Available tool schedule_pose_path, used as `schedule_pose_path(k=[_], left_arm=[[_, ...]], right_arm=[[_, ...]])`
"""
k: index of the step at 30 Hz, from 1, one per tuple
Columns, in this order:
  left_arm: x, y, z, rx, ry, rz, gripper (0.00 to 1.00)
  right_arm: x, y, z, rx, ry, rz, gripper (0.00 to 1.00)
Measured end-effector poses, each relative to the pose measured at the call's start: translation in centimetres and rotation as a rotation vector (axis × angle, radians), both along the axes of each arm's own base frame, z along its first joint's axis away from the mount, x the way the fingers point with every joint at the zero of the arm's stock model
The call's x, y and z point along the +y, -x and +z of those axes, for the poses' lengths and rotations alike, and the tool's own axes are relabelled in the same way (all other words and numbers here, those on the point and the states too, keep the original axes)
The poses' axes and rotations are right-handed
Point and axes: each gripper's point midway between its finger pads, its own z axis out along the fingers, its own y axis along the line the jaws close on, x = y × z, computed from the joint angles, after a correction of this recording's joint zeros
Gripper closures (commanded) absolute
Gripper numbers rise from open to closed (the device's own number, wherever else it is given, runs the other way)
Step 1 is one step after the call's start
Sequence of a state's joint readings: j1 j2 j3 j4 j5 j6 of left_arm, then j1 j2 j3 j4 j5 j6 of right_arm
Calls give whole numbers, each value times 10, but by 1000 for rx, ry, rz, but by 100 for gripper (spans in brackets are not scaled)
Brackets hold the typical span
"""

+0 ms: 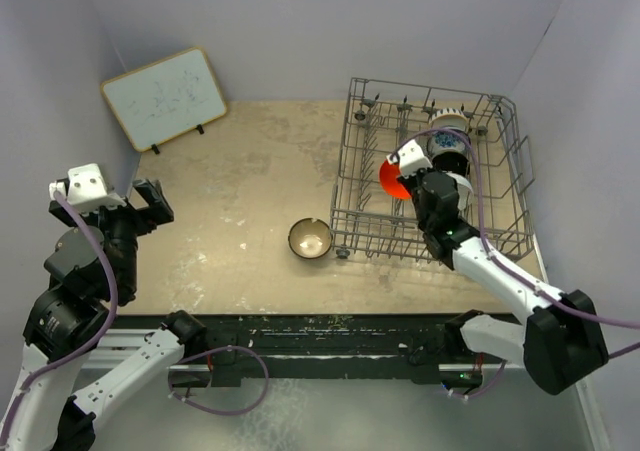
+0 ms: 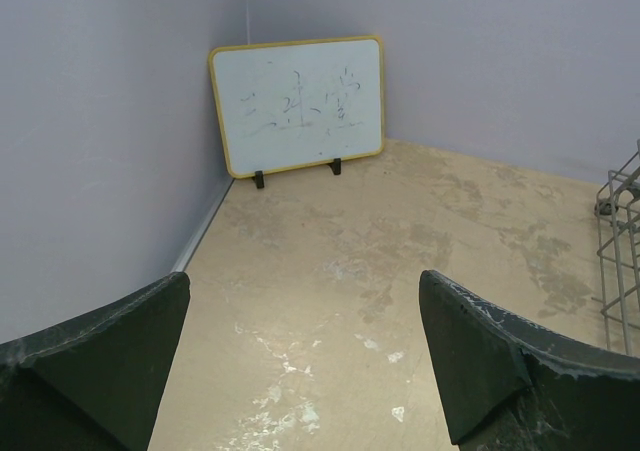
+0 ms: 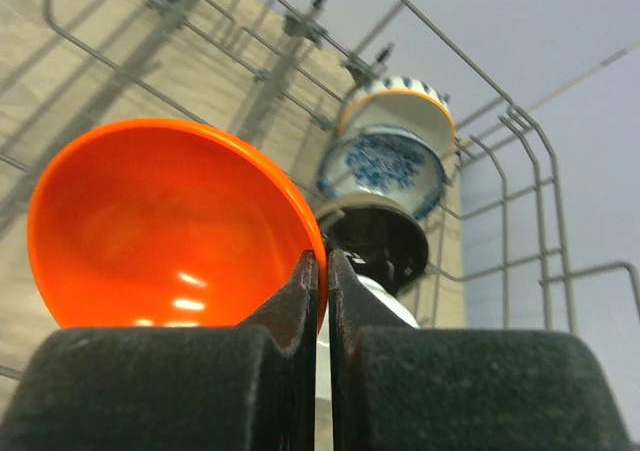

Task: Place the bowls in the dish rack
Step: Adjust the dish rack at the center of the board.

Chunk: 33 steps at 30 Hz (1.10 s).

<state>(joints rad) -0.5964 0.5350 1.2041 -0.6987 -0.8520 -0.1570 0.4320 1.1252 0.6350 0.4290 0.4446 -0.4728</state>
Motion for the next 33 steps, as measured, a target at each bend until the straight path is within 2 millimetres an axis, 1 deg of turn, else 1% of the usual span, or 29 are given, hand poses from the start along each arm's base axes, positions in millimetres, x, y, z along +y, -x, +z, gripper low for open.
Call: schedule_pose_path(k=[2,5,7,10,14,18,21,24,25,27,30,33], left_arm=[[0,-1,-3,7,-5,1,1],[0,-1,-3,9,-6,4,1],[1,0,-3,9,-7,10,1],[2,0,-4,11,-9,17,1],[4,0,-4,13,-10,24,1],[5,2,-5,18,-14,30,1],[7,3,-6,18,-13,34,1],[8,4,-6,16,-7,36,1],[8,5,-6,16,-7,38,1],[9,6,-6,17,-7,42,1],[12,8,-6,18,-9,47,1],[16,12,-5,14,-6,57,1]], right_arm=[[13,-6,-2,-1,-7,23,100],[44,-23,-4,6,-4,70,100],[59,-32,-1,-15,-4,76,100],[77,-36,9,-51,-14,108,100],[93,-34,13,-47,-7,145,100],[111,-33,31,-58,-10,189,100],[131,-32,50,-77,-22,242,100],[150,-35,62,-90,-38,284,100],[156,-37,63,-91,-42,296,100],[167,-42,58,-77,-46,318,100],[177,-52,42,-48,-44,319,100],[182,-59,41,-56,-66,309,100]])
